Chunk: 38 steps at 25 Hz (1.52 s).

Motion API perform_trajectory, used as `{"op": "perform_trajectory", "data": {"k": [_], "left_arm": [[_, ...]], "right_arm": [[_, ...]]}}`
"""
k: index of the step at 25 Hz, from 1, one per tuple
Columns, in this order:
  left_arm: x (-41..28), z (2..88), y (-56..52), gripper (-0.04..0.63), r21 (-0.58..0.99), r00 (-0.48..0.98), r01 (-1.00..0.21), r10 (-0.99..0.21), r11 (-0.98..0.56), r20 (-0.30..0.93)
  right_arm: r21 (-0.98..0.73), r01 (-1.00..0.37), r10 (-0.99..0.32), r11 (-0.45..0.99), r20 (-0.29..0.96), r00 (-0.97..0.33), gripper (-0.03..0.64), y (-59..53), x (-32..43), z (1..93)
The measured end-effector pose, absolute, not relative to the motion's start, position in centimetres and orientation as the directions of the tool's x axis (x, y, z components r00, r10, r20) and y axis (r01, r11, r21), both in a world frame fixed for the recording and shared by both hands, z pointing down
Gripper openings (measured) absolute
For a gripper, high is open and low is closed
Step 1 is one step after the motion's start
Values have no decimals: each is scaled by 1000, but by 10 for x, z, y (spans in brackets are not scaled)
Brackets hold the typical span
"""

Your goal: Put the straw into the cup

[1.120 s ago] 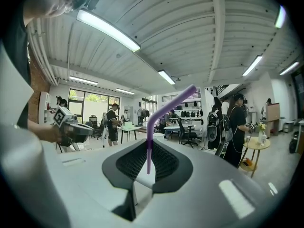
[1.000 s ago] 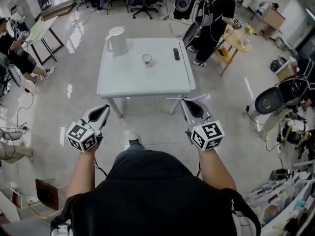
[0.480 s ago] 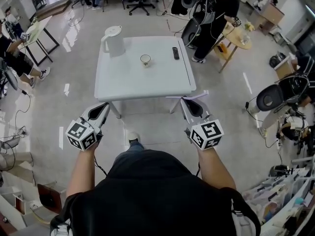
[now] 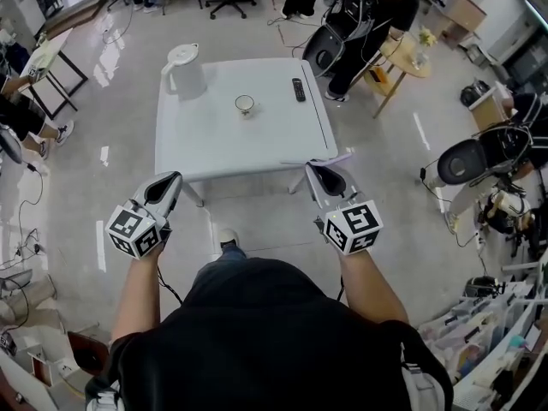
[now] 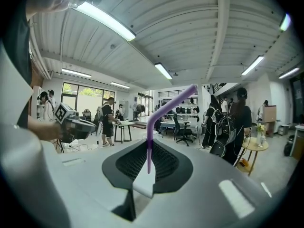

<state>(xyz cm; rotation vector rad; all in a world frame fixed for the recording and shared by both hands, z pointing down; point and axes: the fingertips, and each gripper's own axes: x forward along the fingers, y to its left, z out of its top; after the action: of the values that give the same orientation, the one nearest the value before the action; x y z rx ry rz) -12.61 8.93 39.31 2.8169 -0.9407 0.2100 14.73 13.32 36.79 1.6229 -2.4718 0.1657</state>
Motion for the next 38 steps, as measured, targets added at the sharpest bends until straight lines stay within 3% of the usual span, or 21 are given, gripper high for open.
{"op": "perform_trajectory", "data": {"k": [38], "left_arm": [[-137,413,-108,0,152,833,-546,-515,-824,203]], "right_arm": [[-8,-935,-904,354,251,-345,57,-52,117,385]]}}
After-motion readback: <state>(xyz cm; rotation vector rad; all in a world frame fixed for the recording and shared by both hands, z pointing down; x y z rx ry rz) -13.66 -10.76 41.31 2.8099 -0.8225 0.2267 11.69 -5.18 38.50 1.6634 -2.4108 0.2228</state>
